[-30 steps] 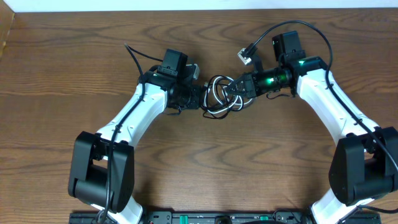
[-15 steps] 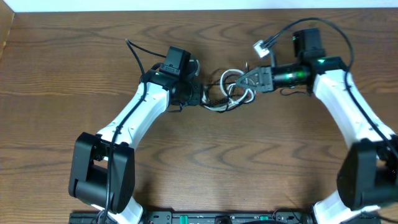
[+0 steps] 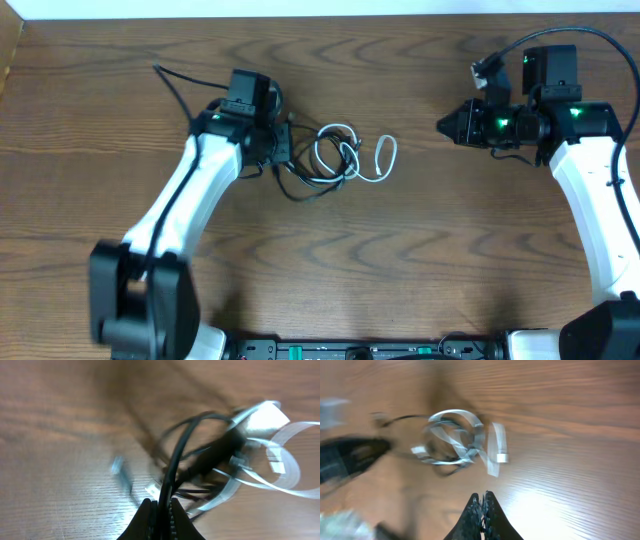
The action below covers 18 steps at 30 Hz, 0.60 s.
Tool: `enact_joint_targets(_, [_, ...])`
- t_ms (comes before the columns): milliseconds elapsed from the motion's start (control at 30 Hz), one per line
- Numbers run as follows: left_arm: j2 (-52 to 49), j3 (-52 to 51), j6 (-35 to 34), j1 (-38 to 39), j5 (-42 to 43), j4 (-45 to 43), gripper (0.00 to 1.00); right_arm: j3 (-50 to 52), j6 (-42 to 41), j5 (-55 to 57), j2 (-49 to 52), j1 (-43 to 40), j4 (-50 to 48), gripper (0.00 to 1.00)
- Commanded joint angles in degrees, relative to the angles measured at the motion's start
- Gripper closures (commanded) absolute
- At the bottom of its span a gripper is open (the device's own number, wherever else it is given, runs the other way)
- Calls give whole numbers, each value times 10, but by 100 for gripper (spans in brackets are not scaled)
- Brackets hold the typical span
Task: Untangle cables
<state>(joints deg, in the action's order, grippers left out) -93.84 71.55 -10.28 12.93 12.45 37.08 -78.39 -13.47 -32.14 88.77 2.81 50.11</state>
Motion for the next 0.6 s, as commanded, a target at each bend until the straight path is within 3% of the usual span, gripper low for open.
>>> enact_joint_targets(0, [79, -1, 24, 1, 64, -5, 93, -3, -24, 90, 1, 13, -2, 99])
enact_joint_targets(67, [110, -1, 23, 1, 96, -16, 93, -3, -4, 66, 1, 20, -10, 96])
enact_joint_targets(133, [144, -1, 23, 1, 139, -35, 93, -3, 24, 17, 1, 28, -21, 80])
enact_joint_targets(267, [191, -1, -3, 1, 198, -79, 92, -3, 55, -76, 1, 43, -46, 62])
enact_joint_targets(567, [225, -1, -114, 1, 237, -158, 93, -3, 57, -131, 1, 98, -88, 46])
